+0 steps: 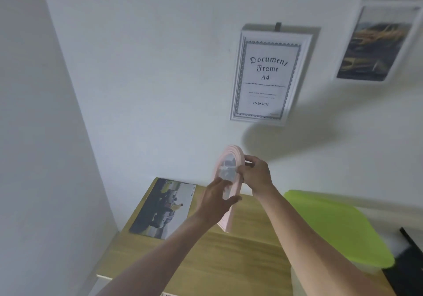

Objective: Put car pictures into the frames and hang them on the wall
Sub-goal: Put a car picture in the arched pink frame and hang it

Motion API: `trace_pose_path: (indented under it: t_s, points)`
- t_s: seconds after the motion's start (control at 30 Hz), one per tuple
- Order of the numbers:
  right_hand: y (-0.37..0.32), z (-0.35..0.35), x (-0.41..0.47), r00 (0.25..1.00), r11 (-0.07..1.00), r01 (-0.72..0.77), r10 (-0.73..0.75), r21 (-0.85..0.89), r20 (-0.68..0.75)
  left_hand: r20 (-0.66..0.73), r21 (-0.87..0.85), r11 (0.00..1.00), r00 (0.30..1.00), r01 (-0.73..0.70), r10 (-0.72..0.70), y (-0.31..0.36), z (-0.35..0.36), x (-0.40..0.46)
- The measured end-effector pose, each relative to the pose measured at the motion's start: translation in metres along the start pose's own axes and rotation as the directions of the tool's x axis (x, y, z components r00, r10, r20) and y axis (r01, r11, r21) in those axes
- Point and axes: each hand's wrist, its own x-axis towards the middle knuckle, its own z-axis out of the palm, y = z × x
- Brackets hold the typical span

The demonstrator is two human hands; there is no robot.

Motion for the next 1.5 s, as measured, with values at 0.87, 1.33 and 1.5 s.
trace_pose_path:
  t_s: [0.87,1.33,1.5]
  points:
    - [-0.264,0.022,0.088,0.823,0.817,0.566,-0.566,-0.107,0.033,-0.325,-0.13,0.991,0.946,-0.036,-0.009,0.039,-0.296,0.235]
    - [-0.364,0.099,0.175,0.695,0.685,0.677,-0.715,-0.271,-0.073,-0.418,0.133,0.963,0.867,-0.235,0.27,0.009,-0.378,0.356]
    - [-0.36,0.111,0.194,0.661,0.672,0.69,-0.736,-0.269,-0.143,-0.424,0.178,0.945,0.845,-0.275,0.326,-0.003,-0.377,0.38]
